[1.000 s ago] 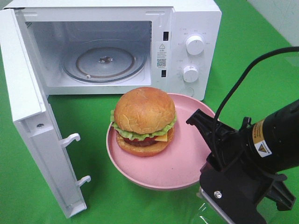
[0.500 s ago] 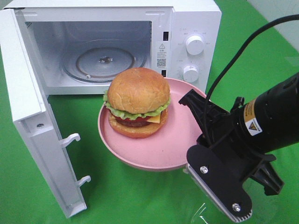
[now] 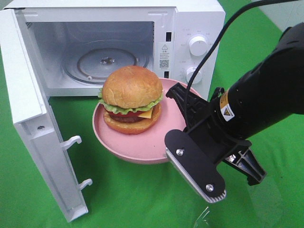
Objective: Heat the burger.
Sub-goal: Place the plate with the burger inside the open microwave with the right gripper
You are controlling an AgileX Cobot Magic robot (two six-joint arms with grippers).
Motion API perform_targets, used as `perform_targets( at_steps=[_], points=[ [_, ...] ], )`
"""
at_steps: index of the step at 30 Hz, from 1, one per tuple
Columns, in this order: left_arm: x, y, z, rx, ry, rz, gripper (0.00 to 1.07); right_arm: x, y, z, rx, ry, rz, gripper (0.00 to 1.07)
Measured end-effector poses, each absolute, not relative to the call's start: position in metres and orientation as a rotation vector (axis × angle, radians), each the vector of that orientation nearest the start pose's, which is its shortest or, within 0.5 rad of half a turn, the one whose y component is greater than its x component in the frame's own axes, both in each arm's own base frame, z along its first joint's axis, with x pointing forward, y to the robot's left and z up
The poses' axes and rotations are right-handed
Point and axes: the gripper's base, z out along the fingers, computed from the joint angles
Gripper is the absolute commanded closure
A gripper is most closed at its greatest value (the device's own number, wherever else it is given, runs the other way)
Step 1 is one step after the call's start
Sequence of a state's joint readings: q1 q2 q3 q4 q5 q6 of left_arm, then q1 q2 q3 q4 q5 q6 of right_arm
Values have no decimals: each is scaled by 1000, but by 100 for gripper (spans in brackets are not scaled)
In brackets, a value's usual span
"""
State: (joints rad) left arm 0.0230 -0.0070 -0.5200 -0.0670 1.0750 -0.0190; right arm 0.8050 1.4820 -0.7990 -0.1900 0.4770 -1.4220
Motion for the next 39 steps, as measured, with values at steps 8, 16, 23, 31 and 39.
perform_targets(
  at_steps=[8,16,23,31,39],
  points=[
    [-9,-6,282,-38,2030,-77,9,217,214,205,-2473,1072,-344,107],
    [-9,-6,282,-38,2030,-77,9,230,231,203,-2454,1100,-317,107],
    [-9,-6,282,-38,2030,-77,9,246,246,201,-2453,1112,-314,107],
    [-9,-6,282,-38,2030,-77,9,263,264,199,-2412,1157,-307,107],
    [-9,-6,282,-38,2030,-77,9,283,285,197,-2392,1170,-310,107]
  ],
)
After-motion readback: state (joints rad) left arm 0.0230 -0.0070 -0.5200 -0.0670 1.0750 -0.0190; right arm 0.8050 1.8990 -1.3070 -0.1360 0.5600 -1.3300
